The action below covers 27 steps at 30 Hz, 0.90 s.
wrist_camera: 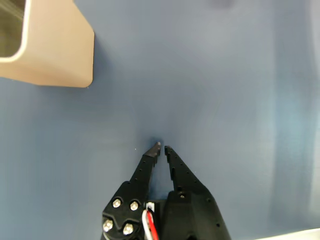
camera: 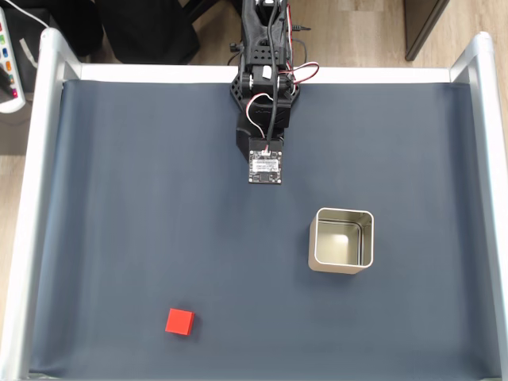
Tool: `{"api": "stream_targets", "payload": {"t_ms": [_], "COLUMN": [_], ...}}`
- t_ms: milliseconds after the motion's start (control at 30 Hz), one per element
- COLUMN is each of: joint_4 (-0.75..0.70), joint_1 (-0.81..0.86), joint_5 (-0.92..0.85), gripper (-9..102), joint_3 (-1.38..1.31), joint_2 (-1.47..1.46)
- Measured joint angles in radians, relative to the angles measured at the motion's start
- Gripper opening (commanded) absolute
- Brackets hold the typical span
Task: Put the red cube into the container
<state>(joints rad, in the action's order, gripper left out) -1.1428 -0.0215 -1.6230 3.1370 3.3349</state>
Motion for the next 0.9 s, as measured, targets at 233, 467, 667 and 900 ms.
{"api": "stream_targets", "payload": {"t_ms": [233,467,667,900], "joint_4": [0.212,0.397,0.465,0.476], "joint_1": [0.041,0.063,0.063,0.064], "joint_5": [-0.057,-0.083,-0.06,-0.054], "gripper": [0,0,0,0], "joint_3": [0.0,-0.02,-0.183,-0.4], "joint_2": [-0.08,-0.242,-0.46,-0.64]}}
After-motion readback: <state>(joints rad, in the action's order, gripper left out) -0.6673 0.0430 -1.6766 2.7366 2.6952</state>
